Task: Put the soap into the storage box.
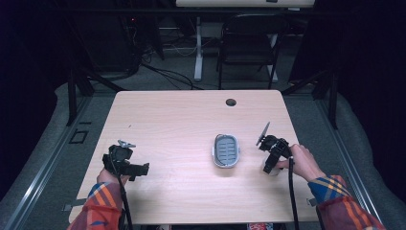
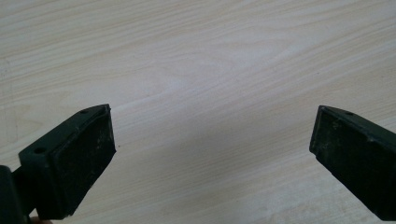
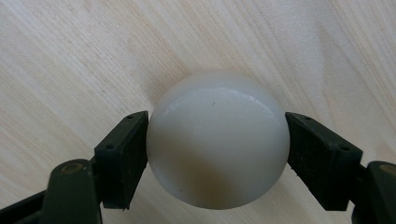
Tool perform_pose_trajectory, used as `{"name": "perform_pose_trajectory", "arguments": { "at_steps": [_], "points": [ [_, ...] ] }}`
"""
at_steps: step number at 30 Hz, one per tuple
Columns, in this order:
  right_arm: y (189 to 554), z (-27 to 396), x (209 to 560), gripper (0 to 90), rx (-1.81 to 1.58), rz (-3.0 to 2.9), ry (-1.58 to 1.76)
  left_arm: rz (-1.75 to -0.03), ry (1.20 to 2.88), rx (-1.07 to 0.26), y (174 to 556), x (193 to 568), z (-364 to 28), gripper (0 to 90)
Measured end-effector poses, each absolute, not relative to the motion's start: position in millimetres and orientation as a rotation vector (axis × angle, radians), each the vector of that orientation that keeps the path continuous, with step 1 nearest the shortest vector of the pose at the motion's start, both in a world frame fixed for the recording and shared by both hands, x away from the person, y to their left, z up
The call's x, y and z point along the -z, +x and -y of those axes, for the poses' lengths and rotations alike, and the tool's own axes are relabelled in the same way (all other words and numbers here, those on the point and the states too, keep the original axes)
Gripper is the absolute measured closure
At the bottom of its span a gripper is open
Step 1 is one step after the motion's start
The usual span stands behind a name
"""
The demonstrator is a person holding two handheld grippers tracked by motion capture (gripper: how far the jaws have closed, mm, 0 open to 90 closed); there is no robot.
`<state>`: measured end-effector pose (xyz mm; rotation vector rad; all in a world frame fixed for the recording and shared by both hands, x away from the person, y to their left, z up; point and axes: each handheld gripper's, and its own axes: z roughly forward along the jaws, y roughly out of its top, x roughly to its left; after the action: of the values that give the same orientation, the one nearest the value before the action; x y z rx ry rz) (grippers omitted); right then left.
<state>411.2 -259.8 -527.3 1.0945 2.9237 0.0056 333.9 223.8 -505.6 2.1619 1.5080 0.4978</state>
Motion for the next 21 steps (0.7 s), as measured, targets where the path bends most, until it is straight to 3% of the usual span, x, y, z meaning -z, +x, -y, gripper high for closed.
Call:
{"name": "perform_pose_trajectory", "arguments": {
  "at_steps": [21],
  "points": [
    [411.9, 260.6, 508.4, 24.4, -0.012, -2.921, 1.073, -1.514, 2.171, -0.502, 334.0, 506.1, -223.0, 0.2]
  ]
}}
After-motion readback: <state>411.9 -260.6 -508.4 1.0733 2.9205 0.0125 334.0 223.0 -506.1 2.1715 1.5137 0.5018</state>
